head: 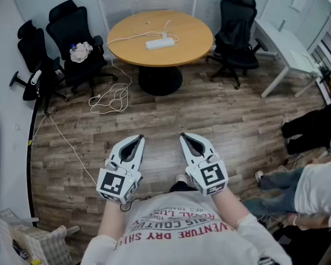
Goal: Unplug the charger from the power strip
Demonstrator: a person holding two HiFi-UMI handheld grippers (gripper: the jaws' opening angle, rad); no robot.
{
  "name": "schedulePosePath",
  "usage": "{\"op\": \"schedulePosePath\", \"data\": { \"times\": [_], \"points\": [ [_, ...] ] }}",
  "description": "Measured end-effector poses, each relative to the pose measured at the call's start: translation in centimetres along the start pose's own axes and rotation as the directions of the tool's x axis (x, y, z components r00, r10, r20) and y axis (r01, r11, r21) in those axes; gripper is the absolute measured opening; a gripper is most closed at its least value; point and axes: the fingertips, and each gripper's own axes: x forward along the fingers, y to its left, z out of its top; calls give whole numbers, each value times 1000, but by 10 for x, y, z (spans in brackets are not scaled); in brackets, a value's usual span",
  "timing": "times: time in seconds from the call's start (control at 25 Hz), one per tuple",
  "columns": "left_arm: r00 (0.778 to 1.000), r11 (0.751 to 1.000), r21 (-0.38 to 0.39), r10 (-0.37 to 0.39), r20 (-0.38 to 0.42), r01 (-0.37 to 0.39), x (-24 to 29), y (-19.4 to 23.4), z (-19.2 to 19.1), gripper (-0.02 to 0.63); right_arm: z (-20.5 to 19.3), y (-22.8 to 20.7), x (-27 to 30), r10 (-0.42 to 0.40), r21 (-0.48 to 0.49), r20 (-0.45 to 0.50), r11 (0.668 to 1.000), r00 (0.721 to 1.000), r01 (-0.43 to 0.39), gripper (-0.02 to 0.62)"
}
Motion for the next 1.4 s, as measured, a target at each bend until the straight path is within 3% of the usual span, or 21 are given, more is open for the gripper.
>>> {"op": "schedulePosePath", "data": {
  "times": [0.6, 1.12, 1.4],
  "points": [
    [1000, 999, -36, 7, -22, -8, 43, 20, -12, 29, -3, -35, 30, -14, 22, 6, 1000, 1000, 14, 26],
    [996, 995, -55, 86, -10, -86, 149, 30, -7, 29, -8, -136, 71, 71, 3, -11, 997, 997, -71, 26],
    [996, 995, -71, 70, -52, -74, 211, 71, -22, 29, -17, -179, 130, 74, 25, -42, 997, 996, -73, 26]
  ]
}}
